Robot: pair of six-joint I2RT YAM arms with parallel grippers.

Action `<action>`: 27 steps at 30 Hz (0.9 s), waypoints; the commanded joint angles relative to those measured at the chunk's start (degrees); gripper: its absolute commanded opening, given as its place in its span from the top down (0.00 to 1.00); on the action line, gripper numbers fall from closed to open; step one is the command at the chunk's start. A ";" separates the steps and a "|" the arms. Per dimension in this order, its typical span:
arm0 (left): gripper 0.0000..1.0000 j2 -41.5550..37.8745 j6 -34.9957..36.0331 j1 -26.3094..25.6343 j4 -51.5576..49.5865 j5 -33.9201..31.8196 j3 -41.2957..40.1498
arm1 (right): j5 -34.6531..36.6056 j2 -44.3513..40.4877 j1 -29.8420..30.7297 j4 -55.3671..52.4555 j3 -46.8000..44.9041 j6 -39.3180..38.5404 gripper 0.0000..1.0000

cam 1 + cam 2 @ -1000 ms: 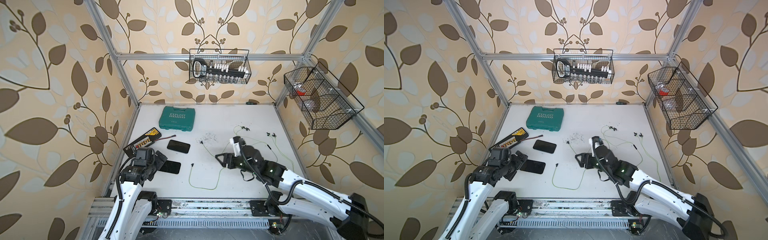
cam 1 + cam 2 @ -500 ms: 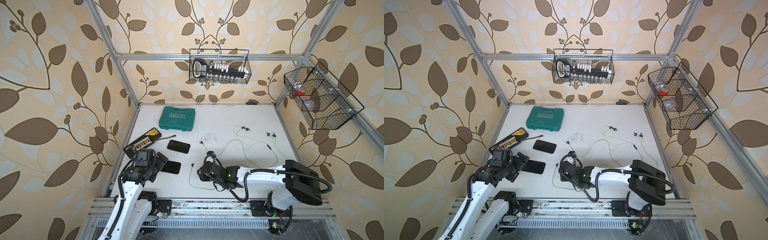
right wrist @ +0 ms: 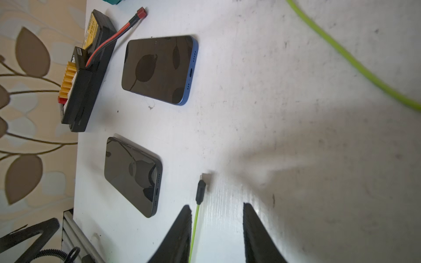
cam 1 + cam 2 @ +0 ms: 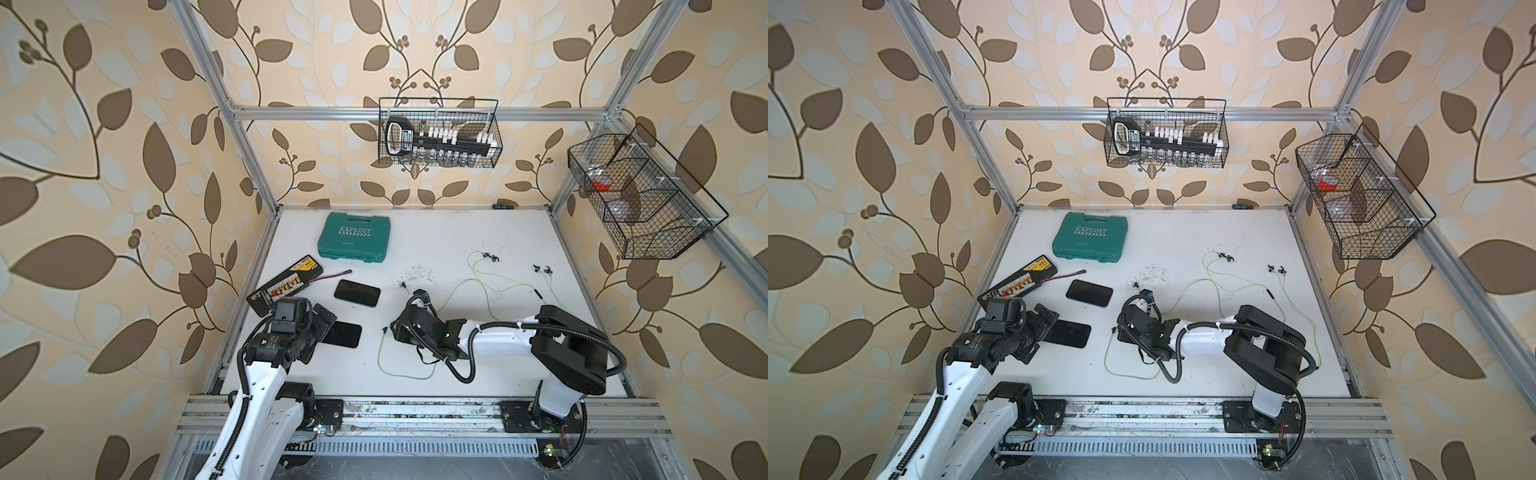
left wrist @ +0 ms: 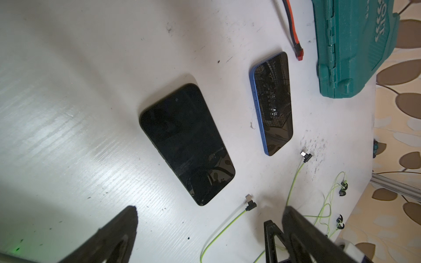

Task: Plug wired earphones into phones
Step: Pick up the wired earphone from the center of the board.

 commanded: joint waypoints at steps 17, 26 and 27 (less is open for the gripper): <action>0.01 -2.00 -1.76 -0.05 1.12 -2.00 -2.24 | -3.20 6.49 0.48 8.92 0.26 4.14 0.70; 0.01 -2.94 -3.35 -0.05 -0.90 -3.70 -2.65 | -2.54 8.01 0.91 9.12 0.52 5.20 0.74; 0.01 -3.03 -3.37 -0.05 -0.81 -3.46 -2.74 | -2.49 8.20 0.94 9.14 0.59 5.26 0.74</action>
